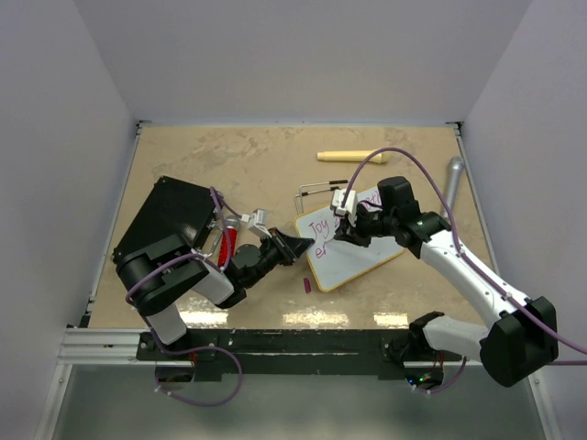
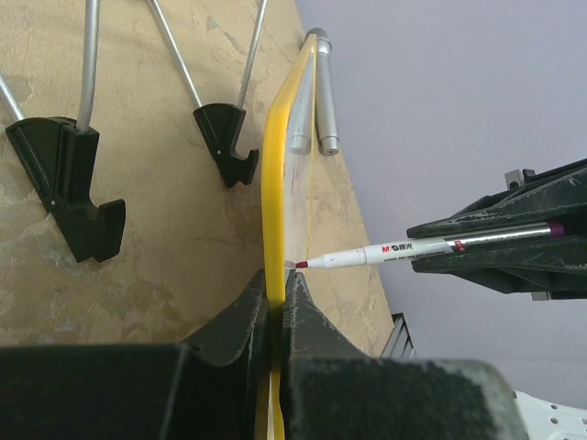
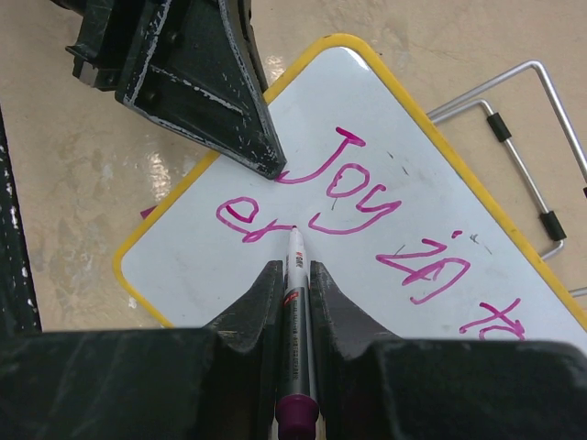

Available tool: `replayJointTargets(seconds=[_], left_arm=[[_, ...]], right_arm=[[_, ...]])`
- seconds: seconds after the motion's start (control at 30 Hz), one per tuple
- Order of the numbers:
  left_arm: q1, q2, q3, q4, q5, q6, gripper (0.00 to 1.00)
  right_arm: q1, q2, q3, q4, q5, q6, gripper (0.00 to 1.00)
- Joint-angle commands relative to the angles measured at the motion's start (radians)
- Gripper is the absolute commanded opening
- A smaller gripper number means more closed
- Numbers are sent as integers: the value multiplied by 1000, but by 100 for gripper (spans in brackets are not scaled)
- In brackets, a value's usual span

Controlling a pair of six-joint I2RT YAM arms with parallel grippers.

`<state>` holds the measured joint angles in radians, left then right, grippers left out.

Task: Write a sentence on the whiteboard

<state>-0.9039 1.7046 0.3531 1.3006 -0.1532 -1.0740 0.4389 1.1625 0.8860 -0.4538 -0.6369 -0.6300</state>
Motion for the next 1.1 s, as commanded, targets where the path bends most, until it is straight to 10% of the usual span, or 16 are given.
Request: replayJointTargets(seconds=[0.0, 0.23, 1.07], left_arm=[[-1, -8, -14, 81, 0, 59, 0], [-1, -13, -20, 78, -3, 60, 0], [0, -28, -17, 51, -6, 82, 0]], right_arm=[[-5, -24, 1, 17, 5, -5, 0], [-15, -56, 39, -169, -227, -194, 0], [-78, -93, -13, -106, -184, -151, 0]])
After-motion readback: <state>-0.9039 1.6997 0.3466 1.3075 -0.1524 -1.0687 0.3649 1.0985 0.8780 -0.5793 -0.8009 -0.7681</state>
